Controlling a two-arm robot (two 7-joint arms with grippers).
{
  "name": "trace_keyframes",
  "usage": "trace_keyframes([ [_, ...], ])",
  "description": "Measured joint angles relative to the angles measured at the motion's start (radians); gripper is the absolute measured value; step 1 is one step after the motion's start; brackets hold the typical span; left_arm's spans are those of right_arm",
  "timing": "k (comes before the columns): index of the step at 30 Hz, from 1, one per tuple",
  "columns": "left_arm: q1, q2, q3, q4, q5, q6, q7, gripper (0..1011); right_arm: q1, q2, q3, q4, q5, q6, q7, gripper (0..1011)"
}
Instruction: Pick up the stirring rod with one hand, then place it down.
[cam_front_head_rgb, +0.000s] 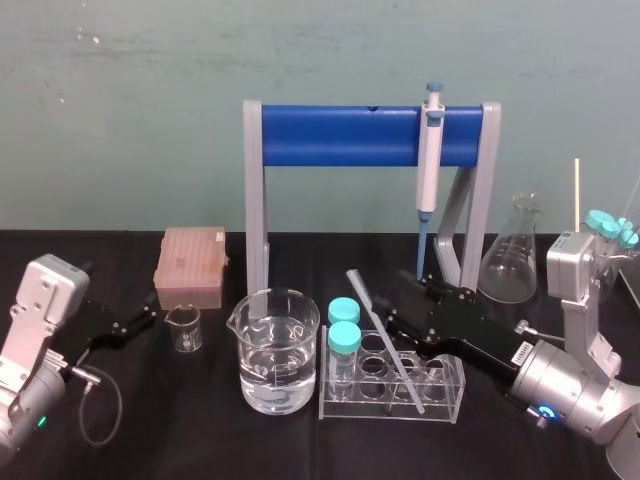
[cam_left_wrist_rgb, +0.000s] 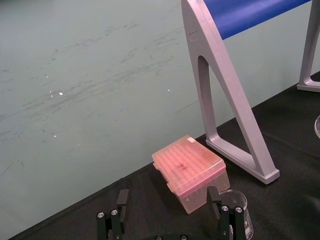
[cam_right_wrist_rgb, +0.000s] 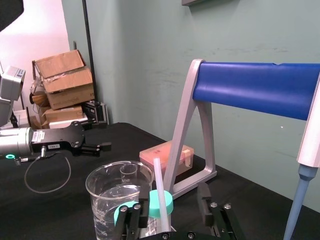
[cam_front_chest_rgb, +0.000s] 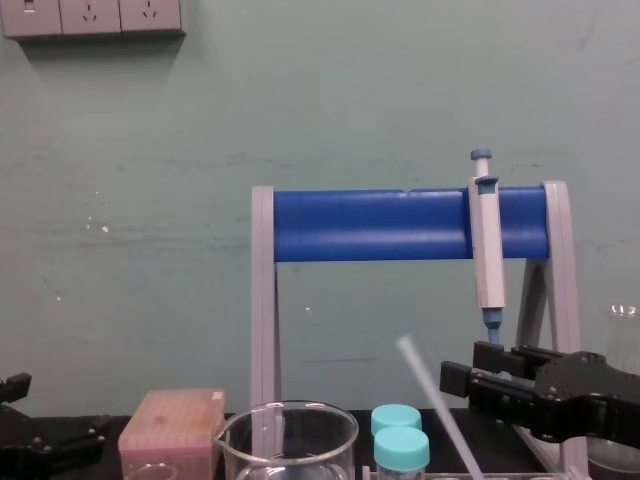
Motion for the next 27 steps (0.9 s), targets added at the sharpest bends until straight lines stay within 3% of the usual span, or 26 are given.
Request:
trace_keyframes([
  [13, 0.000, 0.000, 0.000, 0.000, 0.000, 0.000, 0.000, 1000, 0.000, 0.000, 0.001, 0.000, 0.000, 0.000, 0.001, 971],
  [16, 0.000, 0.000, 0.000, 0.000, 0.000, 0.000, 0.000, 1000, 0.001, 0.001, 0.006, -0.005, -0.012, 0.000, -0.019, 1002],
  [21, 0.000, 0.000, 0.000, 0.000, 0.000, 0.000, 0.000, 1000, -0.016, -0.003, 0.055, -0.031, -0.090, 0.032, -0.193, 1000],
  [27, 0.000, 0.000, 0.000, 0.000, 0.000, 0.000, 0.000, 1000, -0.061, -0.025, 0.135, -0.063, -0.207, 0.136, -0.487, 1000],
])
